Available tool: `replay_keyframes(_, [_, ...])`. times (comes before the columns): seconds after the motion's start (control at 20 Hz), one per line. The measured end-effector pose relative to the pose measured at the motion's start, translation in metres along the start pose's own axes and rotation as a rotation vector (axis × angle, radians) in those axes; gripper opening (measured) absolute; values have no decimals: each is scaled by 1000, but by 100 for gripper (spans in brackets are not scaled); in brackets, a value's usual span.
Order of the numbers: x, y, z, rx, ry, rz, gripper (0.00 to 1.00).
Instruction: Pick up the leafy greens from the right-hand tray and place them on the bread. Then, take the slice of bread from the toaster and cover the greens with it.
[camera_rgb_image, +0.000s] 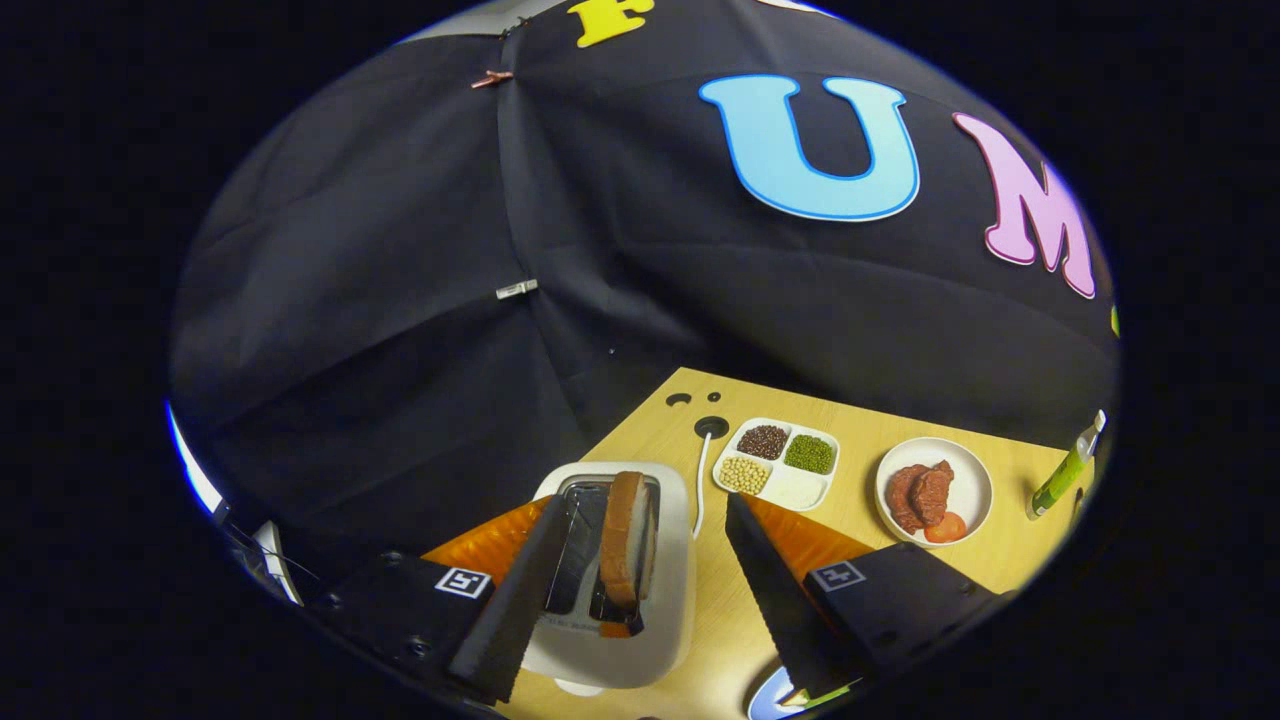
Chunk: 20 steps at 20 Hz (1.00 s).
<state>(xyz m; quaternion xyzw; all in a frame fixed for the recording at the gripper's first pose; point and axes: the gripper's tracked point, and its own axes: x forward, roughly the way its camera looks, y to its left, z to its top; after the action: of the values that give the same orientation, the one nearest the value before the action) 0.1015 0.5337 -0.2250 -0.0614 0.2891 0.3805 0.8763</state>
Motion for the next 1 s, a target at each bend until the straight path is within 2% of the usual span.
replay_keyframes(0.2, [25, 5, -15, 7, 51, -9, 99])
replay_keyframes(0.25, [28, 6, -16, 7, 52, -10, 97])
replay_keyframes(0.45, [35, 13, -20, -44, 65, -19, 61])
replay_keyframes(0.5, [35, 14, -20, -53, 72, -27, 60])
replay_keyframes(0.65, [32, 15, -22, -85, 109, -45, 20])
replay_keyframes(0.8, [32, 23, -21, -84, 134, -11, 16])
replay_keyframes(1.0, [15, 17, 22, -37, 67, 1, 13])
